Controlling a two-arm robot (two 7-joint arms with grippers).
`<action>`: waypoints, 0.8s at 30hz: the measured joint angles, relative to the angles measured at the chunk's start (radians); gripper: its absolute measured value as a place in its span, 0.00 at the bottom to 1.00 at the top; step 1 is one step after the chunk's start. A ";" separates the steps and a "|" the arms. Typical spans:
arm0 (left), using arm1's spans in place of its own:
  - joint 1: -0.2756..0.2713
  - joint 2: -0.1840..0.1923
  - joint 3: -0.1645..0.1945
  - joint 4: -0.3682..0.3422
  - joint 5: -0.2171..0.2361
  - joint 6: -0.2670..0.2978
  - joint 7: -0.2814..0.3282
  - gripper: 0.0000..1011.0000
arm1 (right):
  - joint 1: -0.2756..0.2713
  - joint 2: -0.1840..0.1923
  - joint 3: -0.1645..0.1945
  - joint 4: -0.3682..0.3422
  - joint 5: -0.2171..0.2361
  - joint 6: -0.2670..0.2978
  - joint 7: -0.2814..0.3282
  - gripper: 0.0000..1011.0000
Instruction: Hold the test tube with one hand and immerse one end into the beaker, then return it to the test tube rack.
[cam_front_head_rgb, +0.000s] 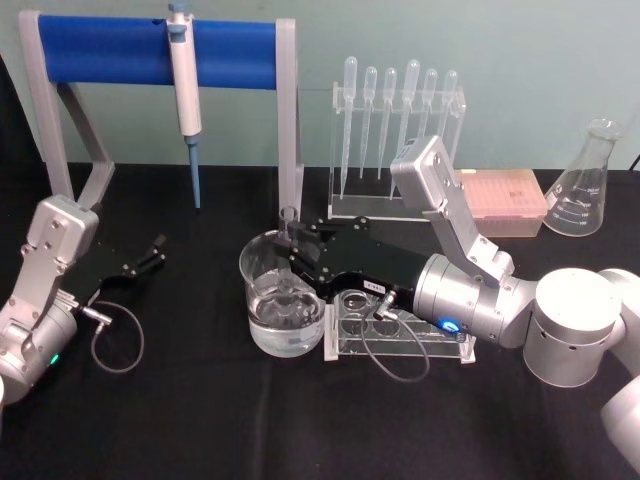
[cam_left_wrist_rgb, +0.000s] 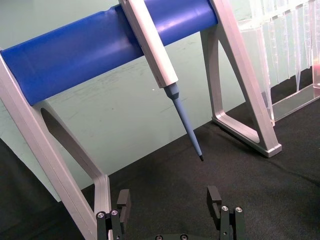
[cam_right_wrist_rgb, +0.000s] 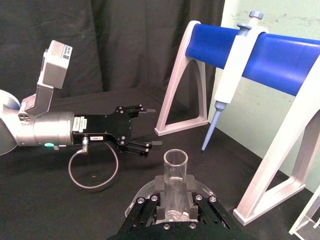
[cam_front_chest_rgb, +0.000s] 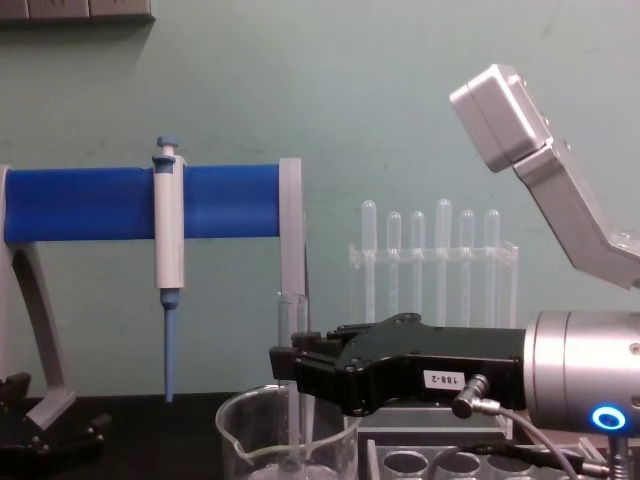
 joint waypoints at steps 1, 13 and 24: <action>0.000 0.000 0.000 0.000 0.000 0.000 0.000 0.99 | 0.000 0.000 0.000 0.000 0.000 0.000 0.000 0.24; 0.000 0.000 0.000 0.000 0.000 0.000 0.000 0.99 | 0.000 0.000 0.000 0.000 0.000 0.000 0.000 0.24; 0.000 0.000 0.000 0.000 0.000 0.000 0.000 0.99 | 0.000 0.000 0.000 0.000 0.000 0.000 0.000 0.24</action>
